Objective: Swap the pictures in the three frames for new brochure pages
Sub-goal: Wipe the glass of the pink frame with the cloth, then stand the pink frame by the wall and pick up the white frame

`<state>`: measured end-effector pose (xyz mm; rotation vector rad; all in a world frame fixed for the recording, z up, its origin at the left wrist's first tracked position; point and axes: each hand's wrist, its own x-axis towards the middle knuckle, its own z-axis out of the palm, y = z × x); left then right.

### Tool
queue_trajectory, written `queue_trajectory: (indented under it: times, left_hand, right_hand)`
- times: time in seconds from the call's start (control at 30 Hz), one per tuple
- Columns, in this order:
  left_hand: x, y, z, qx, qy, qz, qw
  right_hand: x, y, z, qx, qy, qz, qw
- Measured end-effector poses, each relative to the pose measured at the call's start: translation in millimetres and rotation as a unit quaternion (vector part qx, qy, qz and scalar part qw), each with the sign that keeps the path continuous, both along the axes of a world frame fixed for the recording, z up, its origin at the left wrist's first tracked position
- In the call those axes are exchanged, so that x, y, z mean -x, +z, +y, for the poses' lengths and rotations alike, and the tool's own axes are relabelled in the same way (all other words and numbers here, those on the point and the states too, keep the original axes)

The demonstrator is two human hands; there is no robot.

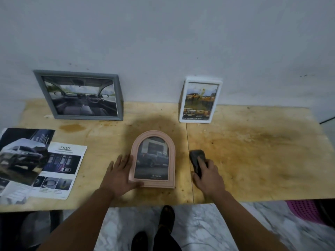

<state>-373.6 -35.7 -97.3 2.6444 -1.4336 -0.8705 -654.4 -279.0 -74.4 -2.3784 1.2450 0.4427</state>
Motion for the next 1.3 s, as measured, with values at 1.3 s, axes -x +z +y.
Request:
queue_trajectory:
  times: [1.3]
  left_hand:
    - [-121,74,-173,0.281,0.339,0.216,0.872]
  right_hand:
    - [-236,86,-60,-0.202,-0.265,-0.383,0.861]
